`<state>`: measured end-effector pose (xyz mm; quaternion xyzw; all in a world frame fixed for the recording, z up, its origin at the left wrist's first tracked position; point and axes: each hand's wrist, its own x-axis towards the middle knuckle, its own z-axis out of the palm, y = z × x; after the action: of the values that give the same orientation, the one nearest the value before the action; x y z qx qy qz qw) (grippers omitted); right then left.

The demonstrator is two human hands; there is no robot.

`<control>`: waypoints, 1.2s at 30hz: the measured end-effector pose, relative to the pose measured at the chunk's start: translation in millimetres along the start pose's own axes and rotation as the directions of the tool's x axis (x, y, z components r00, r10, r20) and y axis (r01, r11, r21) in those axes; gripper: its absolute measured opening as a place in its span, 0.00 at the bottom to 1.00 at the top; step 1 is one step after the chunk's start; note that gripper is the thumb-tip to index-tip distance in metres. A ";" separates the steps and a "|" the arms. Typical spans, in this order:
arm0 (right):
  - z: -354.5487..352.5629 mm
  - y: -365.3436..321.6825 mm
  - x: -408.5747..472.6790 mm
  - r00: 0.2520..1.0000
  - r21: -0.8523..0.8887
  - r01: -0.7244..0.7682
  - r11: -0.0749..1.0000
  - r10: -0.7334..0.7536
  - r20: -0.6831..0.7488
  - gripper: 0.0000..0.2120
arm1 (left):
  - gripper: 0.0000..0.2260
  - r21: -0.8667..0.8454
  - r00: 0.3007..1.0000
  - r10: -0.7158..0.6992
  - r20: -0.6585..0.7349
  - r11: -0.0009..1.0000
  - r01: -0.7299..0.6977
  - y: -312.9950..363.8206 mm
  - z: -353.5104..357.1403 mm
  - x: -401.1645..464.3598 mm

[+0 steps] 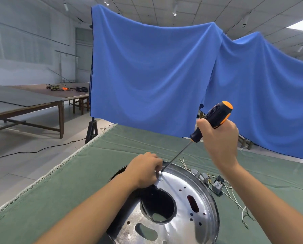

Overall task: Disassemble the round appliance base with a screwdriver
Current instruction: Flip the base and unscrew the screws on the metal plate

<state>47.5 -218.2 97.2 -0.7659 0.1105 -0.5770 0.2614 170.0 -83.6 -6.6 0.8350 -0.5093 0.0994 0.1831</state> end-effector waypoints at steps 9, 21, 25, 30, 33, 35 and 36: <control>-1.5 3.2 1.0 1.000 -0.007 0.009 1.000 -0.009 0.000 0.13 | 0.10 -0.046 0.991 -0.128 0.024 0.991 0.129 2.2 1.9 3.4; 4.5 9.6 -2.9 0.999 0.005 0.024 1.000 -0.024 0.028 0.13 | 0.11 -0.050 0.988 -0.146 0.042 0.988 0.148 3.8 0.7 3.7; 4.6 10.1 -2.7 1.000 0.012 0.017 1.000 -0.017 0.018 0.12 | 0.11 -0.050 0.988 -0.148 0.043 0.987 0.150 3.4 1.2 3.7; 3.9 9.1 -4.5 1.000 -0.001 0.007 1.000 -0.007 0.023 0.13 | 0.11 -0.042 0.989 -0.143 0.037 0.989 0.145 4.2 1.3 3.7; 3.8 7.5 -5.1 1.000 -0.029 -0.006 1.000 0.007 0.015 0.14 | 0.11 -0.041 0.991 -0.133 0.033 0.990 0.134 3.2 2.4 2.9; 3.1 5.8 -5.5 1.000 -0.027 -0.013 1.000 0.014 0.016 0.14 | 0.13 -0.046 0.995 -0.094 0.039 0.994 0.096 2.8 2.6 2.3; 2.3 5.3 -5.2 1.000 -0.016 -0.021 1.000 0.021 0.017 0.14 | 0.15 -0.060 0.997 -0.069 0.038 0.996 0.071 2.7 2.3 1.9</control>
<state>48.8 -219.6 89.6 -0.7716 0.1207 -0.5668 0.2623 168.4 -87.2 -7.5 0.8480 -0.4857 0.0621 0.2030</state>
